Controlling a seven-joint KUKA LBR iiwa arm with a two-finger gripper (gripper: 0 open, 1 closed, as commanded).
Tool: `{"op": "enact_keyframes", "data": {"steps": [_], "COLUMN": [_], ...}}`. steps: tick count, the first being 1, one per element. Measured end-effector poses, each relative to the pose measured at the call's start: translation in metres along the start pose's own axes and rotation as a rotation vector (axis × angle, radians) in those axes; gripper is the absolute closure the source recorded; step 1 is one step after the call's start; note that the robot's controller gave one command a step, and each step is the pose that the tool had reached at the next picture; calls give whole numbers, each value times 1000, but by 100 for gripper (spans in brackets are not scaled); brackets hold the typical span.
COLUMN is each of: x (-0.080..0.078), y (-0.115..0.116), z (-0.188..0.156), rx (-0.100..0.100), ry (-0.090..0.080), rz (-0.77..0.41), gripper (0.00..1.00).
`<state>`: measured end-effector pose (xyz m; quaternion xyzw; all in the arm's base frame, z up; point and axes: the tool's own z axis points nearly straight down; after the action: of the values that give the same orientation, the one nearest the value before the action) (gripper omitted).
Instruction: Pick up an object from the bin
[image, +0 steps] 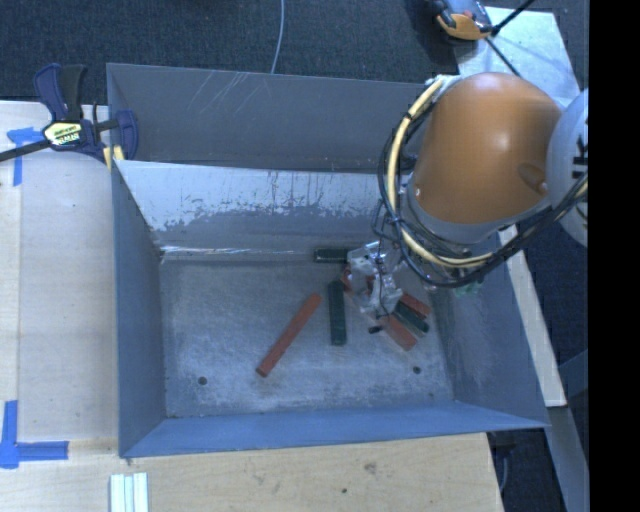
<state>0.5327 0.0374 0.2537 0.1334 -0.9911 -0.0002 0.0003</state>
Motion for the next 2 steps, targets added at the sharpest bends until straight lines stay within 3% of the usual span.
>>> {"op": "enact_keyframes", "data": {"steps": [1,2], "x": [-21,-23], "y": [48,54], "z": [77,85], "rx": [0,0], "ry": [-5,-2], "rz": [332,335], "gripper": [0,0]}}
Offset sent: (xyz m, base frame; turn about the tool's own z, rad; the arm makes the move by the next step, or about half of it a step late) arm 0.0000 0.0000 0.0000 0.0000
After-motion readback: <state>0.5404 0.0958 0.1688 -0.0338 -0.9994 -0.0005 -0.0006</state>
